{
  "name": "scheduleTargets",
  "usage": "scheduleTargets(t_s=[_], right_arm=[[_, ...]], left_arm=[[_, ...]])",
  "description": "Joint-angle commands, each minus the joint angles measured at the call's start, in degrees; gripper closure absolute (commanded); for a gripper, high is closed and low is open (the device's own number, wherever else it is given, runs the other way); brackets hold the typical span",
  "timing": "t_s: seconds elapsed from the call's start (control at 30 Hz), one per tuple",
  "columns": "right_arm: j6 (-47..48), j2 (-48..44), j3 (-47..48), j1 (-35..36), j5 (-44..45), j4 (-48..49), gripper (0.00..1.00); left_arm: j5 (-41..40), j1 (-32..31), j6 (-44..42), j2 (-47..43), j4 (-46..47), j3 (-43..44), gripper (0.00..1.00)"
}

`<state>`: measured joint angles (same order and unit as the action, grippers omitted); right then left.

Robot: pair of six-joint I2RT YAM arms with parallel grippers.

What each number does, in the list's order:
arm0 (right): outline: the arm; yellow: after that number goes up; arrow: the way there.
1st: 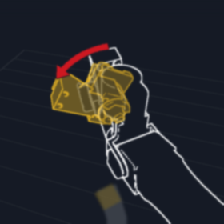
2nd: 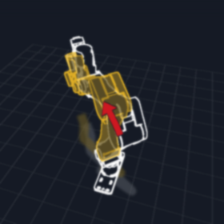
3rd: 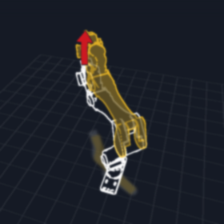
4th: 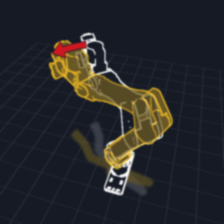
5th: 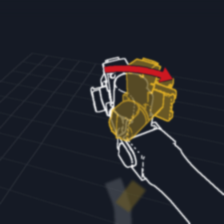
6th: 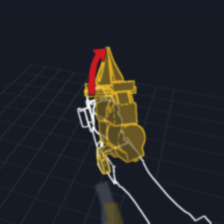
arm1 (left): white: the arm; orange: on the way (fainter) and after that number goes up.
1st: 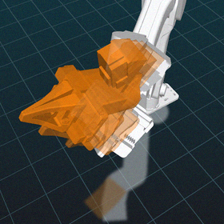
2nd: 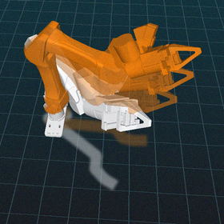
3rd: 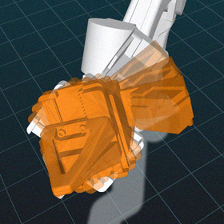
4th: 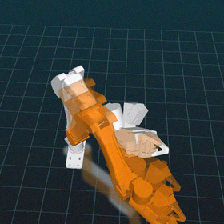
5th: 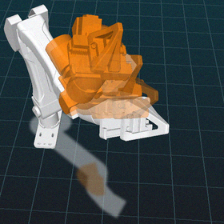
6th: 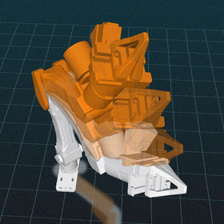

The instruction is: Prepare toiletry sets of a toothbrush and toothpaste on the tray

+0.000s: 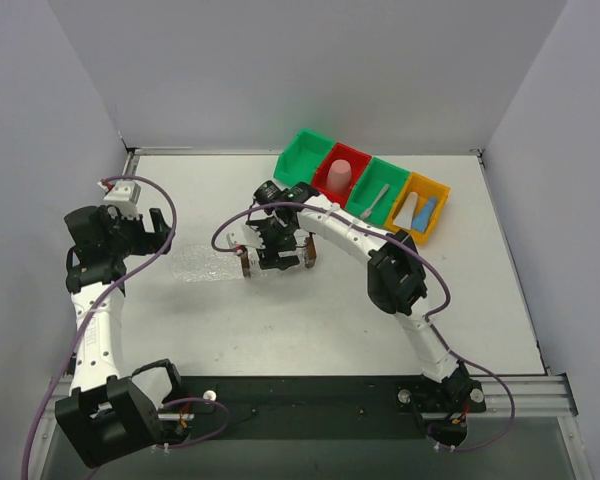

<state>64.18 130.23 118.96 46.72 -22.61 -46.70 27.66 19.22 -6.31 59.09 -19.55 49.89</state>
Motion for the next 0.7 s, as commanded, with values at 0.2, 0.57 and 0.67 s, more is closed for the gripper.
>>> scheduleTargets(t_s=[0.2, 0.57, 0.67], right_arm=[[1.7, 2.7, 4.8, 0.7, 1.5, -2.7, 0.72], [-2.0, 5.2, 8.1, 0.7, 3.5, -2.6, 0.58], [-3.5, 5.6, 8.9, 0.5, 4.1, -2.5, 0.52]], left_arm=[[1.3, 0.4, -1.2, -0.7, 2.7, -1.3, 0.03], [3.3, 0.4, -1.9, -0.6, 4.6, -2.7, 0.03], [3.8, 0.4, -1.9, -0.4, 5.0, -3.0, 0.02]])
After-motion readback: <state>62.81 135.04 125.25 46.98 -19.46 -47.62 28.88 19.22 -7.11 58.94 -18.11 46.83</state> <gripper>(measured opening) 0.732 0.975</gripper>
